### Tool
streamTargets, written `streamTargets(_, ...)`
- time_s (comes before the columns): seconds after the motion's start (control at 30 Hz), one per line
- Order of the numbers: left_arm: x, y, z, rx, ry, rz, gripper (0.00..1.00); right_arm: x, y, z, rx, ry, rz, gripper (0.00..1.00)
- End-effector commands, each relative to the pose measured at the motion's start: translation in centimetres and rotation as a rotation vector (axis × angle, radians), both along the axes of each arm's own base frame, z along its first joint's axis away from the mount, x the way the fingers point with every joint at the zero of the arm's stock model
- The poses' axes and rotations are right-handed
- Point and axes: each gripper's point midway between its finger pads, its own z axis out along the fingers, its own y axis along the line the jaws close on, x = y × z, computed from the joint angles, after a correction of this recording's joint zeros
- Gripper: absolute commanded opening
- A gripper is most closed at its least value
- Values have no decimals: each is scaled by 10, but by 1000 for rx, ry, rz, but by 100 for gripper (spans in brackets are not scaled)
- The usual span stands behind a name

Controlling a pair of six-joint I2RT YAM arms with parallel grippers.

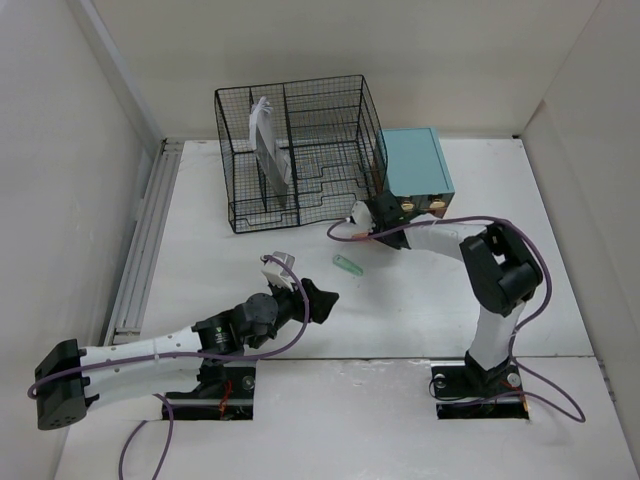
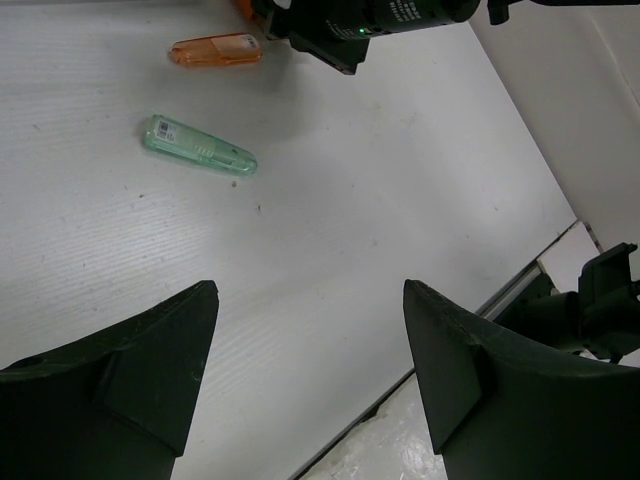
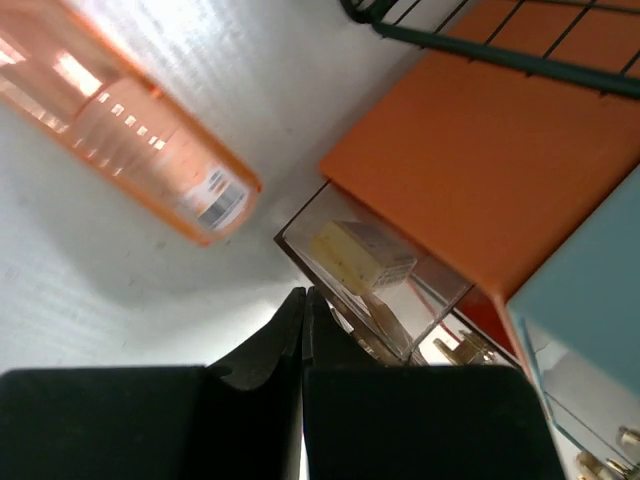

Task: Organize the desk

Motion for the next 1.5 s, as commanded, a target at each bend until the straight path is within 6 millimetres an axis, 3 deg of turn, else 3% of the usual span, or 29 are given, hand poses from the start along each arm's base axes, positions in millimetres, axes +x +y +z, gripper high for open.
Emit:
streamTargets(0.0,0,-2,11,-58,-13,1,71,31,-7,36,-33,-176,-126,0)
streamTargets(0.2,0,-1,7,-50,-9,1,71,38,-13,32,-78,-229,-185,0)
streamTargets(0.43,0,-1,7,-50,-9,1,71,45,-21,42,-106,-306,-248,0)
streamTargets(0.73,0,0,5,-41,-6,1,71,55,-23,53,-98,-382,-296,0)
streamTargets(0.83,-1,0,7,-50,-9,1,71,51,-21,49,-83,-363,-278,0)
streamTargets(0.93,-1,2,6,-41,-6,1,71,31,1,54,-9,-297,-143,0)
streamTargets(1.0,-1,2,8,-50,-9,1,71,3,17,51,55,-192,-22,0)
streamTargets(1.03,-2,3,11,-58,-13,1,71,-5,25,75,134,-207,20,0)
streamTargets(1.07,-2,3,11,-58,-13,1,71,-19,40,77,218,-140,89,0)
streamTargets(1.1,-2,3,11,-58,-13,1,71,-28,42,82,265,-114,118,0)
streamTargets(1.13,-1,2,13,-68,-17,1,71,-36,46,89,313,-102,131,2)
streamTargets(1.17,-1,2,13,-68,-17,1,71,-44,52,110,395,-108,178,10)
streamTargets(1.2,-1,2,13,-68,-17,1,71,-51,47,115,417,-89,182,25)
streamTargets(1.23,-2,0,15,-71,-25,-10,71,-56,45,120,457,-86,168,48)
streamTargets(1.27,-2,0,13,-62,-21,-10,71,-62,43,137,498,-107,186,56)
streamTargets(1.33,-3,-1,13,-63,-19,-19,71,-68,38,148,591,-94,177,76)
streamTargets(1.4,-4,-3,15,-72,-21,-28,71,-76,35,159,704,-72,146,80)
streamTargets(1.43,-4,-3,15,-72,-21,-28,71,-64,17,168,751,-111,73,80)
streamTargets(1.47,-6,-4,17,-81,-23,-39,71,-64,13,165,842,-77,-10,57)
